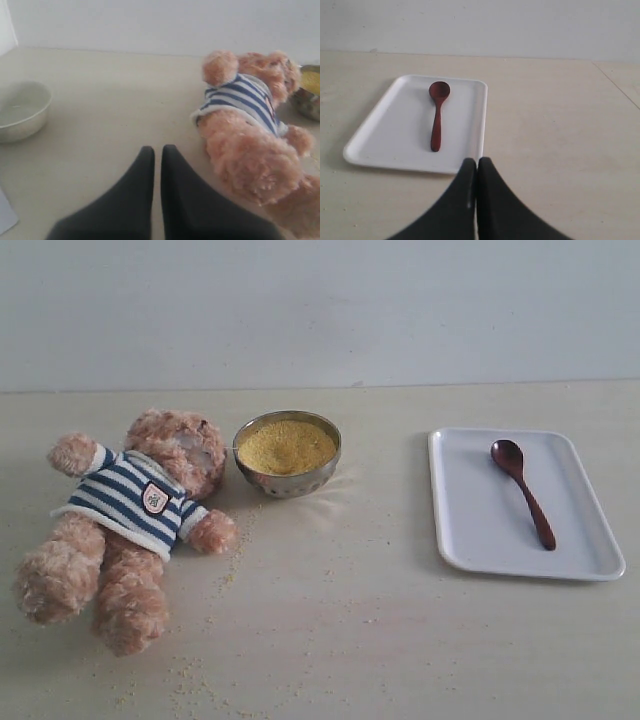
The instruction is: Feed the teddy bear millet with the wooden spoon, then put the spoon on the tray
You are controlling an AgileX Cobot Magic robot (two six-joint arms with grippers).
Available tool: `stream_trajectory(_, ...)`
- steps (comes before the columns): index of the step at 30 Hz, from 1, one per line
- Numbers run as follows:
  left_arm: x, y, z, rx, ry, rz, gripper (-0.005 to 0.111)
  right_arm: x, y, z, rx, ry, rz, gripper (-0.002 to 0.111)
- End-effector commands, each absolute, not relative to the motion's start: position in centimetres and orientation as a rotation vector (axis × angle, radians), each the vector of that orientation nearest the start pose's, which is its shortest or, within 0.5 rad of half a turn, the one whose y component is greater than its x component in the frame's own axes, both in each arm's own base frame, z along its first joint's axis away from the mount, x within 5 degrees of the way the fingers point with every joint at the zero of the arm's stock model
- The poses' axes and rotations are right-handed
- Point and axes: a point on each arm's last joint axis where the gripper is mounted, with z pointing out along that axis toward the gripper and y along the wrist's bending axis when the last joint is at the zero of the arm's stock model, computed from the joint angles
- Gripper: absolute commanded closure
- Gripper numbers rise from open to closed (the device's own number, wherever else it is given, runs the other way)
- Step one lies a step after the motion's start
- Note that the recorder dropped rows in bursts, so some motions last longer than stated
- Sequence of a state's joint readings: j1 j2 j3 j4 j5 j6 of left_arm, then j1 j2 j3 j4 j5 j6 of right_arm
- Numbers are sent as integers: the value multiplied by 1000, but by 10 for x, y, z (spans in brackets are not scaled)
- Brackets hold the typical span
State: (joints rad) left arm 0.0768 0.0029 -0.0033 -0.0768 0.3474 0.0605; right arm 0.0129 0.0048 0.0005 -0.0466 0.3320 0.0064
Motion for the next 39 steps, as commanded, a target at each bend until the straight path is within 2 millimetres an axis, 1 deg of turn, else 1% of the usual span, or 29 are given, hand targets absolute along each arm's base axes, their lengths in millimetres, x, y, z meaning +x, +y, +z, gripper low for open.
stream_trajectory(1, 53, -2, 181, 51, 1842, -20, 102, 54, -1, 184, -40, 1805, -39, 109)
stream_trajectory(6, 53, -4, 181, 74, 1838, -31, 102, 54, -1, 184, -40, 1805, -39, 109)
stream_trajectory(9, 54, -4, 184, 77, 1805, -27, 102, 54, -1, 184, -40, 1805, -39, 109)
stream_trajectory(39, 54, -4, 185, 77, 1799, -27, 102, 54, -1, 184, -40, 1805, -39, 109)
